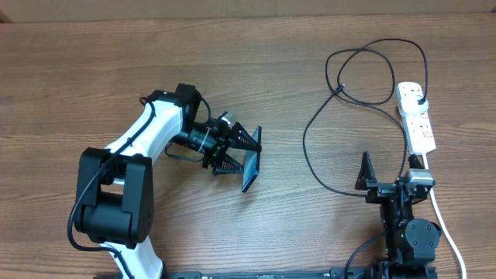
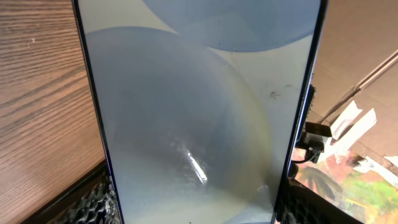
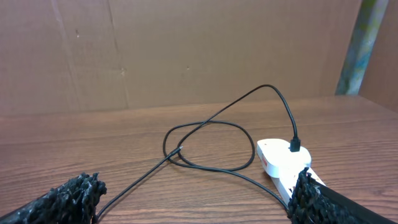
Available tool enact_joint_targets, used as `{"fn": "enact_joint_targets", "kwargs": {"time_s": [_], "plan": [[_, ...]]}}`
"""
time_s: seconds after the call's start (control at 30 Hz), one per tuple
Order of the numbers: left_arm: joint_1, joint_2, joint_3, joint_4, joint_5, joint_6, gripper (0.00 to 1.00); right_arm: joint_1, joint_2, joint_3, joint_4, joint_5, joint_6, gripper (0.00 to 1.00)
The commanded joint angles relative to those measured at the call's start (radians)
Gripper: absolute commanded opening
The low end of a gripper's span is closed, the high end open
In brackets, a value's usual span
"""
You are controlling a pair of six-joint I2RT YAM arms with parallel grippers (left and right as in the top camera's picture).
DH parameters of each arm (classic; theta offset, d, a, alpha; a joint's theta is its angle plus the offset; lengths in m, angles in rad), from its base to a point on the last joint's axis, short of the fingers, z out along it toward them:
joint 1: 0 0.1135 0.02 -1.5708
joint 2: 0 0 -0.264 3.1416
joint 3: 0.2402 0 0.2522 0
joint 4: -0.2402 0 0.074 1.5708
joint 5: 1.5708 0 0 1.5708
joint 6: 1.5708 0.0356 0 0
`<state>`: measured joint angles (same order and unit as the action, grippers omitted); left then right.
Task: Plug charger to phone and switch on socket
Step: 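Raise the right gripper from rest and swing it left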
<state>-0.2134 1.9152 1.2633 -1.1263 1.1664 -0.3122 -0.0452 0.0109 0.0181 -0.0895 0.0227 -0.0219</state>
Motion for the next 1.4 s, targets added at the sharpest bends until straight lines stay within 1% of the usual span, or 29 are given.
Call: {"fn": "enact_joint_targets", "kwargs": {"time_s": [0.0, 0.17, 0.23, 0.3, 0.43, 0.5, 0.57, 0.6, 0.63, 0.8, 0.9, 0.97, 1.13, 1.23, 1.37], "plan": [[0.005, 0.007, 0.024, 0.002, 0.065, -0.006, 0.63, 0.006, -0.008, -0.010, 0.006, -0.002, -0.002, 1.00], [0.005, 0.007, 0.024, 0.005, 0.065, -0.006, 0.63, 0.006, -0.008, -0.010, 0.021, -0.011, 0.002, 1.00], [0.005, 0.007, 0.024, 0.005, 0.065, -0.006, 0.63, 0.006, -0.008, -0.010, 0.045, -0.069, 0.065, 1.00], [0.005, 0.007, 0.024, 0.009, 0.065, -0.006, 0.63, 0.006, -0.008, -0.010, 0.064, -0.161, 0.216, 1.00], [0.005, 0.007, 0.024, 0.012, 0.066, -0.006, 0.63, 0.006, -0.008, -0.010, 0.045, -0.346, 0.603, 1.00], [0.005, 0.007, 0.024, 0.012, 0.065, -0.006, 0.63, 0.006, -0.006, -0.010, 0.035, -0.426, 0.767, 1.00], [0.005, 0.007, 0.024, 0.013, 0.065, -0.006, 0.63, 0.006, -0.006, -0.010, 0.039, -0.503, 0.916, 1.00], [0.005, 0.007, 0.024, 0.012, 0.065, -0.006, 0.63, 0.006, -0.006, -0.010, 0.039, -0.526, 0.949, 1.00], [0.005, 0.007, 0.024, 0.012, 0.065, -0.006, 0.63, 0.006, -0.006, -0.010, 0.039, -0.545, 0.966, 1.00], [0.005, 0.007, 0.024, 0.013, 0.066, -0.007, 0.63, 0.006, -0.006, -0.010, 0.035, -0.563, 0.959, 1.00], [0.005, 0.007, 0.024, 0.013, 0.066, -0.010, 0.63, 0.006, -0.006, -0.010, 0.035, -0.589, 0.878, 1.00], [0.005, 0.007, 0.024, 0.013, 0.066, -0.010, 0.63, 0.006, -0.005, -0.003, 0.021, -0.611, 0.859, 0.99], [0.006, 0.007, 0.024, 0.013, 0.066, -0.010, 0.63, 0.006, 0.022, 0.105, -0.188, -0.608, 0.826, 0.99], [0.006, 0.007, 0.024, 0.026, 0.066, -0.011, 0.63, 0.006, 0.064, 0.225, -0.360, -0.604, 0.778, 0.99], [0.006, 0.007, 0.024, 0.042, 0.066, -0.048, 0.63, 0.006, 0.140, 0.387, -0.579, -0.590, 0.771, 0.99]]}}
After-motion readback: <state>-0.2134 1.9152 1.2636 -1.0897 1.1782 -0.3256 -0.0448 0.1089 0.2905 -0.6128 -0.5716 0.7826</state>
